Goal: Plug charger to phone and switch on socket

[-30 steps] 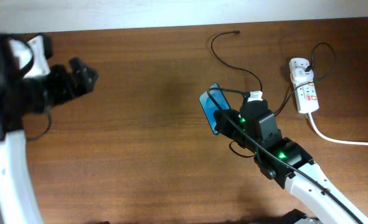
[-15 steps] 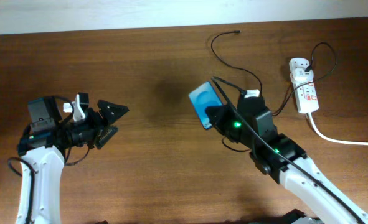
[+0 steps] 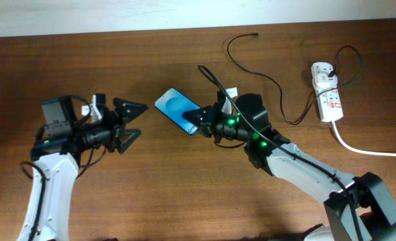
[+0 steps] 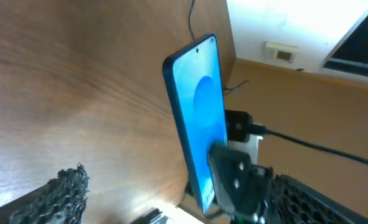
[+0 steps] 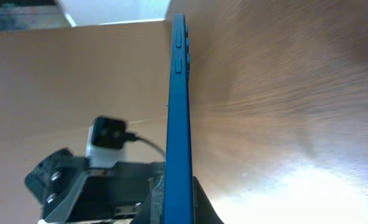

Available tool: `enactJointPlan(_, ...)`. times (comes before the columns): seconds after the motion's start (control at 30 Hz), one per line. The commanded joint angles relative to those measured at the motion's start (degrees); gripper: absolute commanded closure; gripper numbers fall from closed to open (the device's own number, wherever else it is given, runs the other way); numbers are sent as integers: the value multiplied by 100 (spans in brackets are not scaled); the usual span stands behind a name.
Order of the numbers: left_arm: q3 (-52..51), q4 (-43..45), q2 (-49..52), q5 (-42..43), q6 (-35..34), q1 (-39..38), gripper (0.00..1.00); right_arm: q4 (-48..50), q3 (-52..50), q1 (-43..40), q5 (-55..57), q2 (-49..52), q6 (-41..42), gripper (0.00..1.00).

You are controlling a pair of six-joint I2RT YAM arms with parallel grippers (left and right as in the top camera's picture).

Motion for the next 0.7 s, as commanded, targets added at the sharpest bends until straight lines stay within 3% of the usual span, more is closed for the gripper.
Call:
enactJointPlan(0.0, -15, 424, 20, -546, -1097, -483, 7, -15, 85, 133, -247, -44, 881, 96)
enactJointPlan(0.1, -15, 636, 20, -883, -1556, -772, 14, 33, 85, 146, -227, -44, 1231, 96)
enactJointPlan(0.3, -15, 649, 20, -1058, -2061, -1010, 16, 48, 85, 264, -232, -44, 2568, 96)
enactJointPlan(0.4, -15, 649, 20, -1060, -2114, -1010, 17, 48, 85, 426, -122, -44, 2586, 96)
enactJointPlan(0.5, -15, 649, 20, -1102, -2114, -1010, 29, 57, 85, 516, -33, -44, 2371, 96)
enactJointPlan(0.67, -15, 649, 20, -1200, -2238, -1010, 35, 203, 85, 520, -79, -44, 2218, 96)
